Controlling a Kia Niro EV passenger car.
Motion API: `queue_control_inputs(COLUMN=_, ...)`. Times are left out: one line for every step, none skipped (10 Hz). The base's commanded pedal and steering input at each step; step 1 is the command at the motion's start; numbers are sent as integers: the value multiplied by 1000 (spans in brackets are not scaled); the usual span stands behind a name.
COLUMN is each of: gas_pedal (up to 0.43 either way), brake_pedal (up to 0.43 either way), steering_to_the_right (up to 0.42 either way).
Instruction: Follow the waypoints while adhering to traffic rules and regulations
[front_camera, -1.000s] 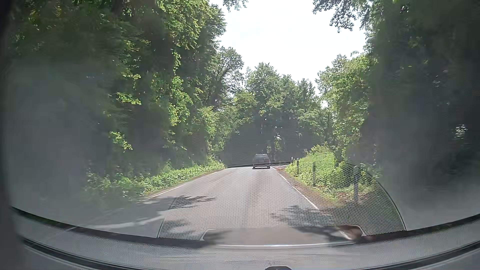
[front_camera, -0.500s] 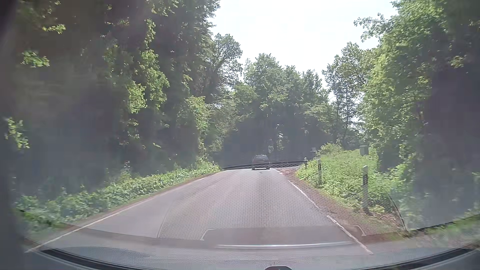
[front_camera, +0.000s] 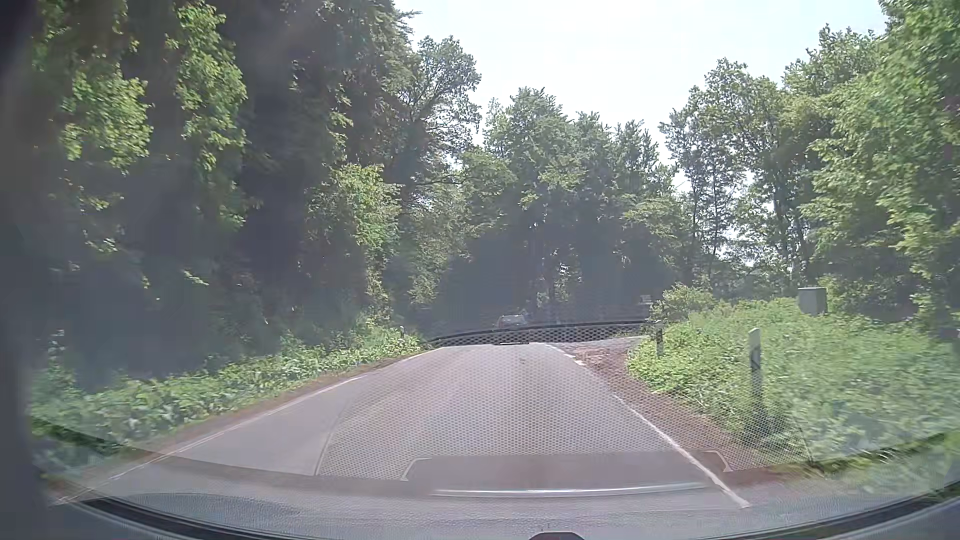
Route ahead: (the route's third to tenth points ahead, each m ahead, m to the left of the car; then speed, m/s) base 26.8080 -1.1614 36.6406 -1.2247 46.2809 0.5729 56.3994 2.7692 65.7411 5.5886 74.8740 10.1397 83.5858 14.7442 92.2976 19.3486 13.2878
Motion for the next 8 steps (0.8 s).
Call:
queue_control_inputs(gas_pedal=157, brake_pedal=0, steering_to_the_right=5)
queue_control_inputs(gas_pedal=189, brake_pedal=0, steering_to_the_right=6)
queue_control_inputs(gas_pedal=197, brake_pedal=0, steering_to_the_right=7)
queue_control_inputs(gas_pedal=220, brake_pedal=0, steering_to_the_right=8)
queue_control_inputs(gas_pedal=248, brake_pedal=0, steering_to_the_right=7)
queue_control_inputs(gas_pedal=248, brake_pedal=0, steering_to_the_right=5)
queue_control_inputs(gas_pedal=248, brake_pedal=0, steering_to_the_right=1)
queue_control_inputs(gas_pedal=248, brake_pedal=0, steering_to_the_right=0)
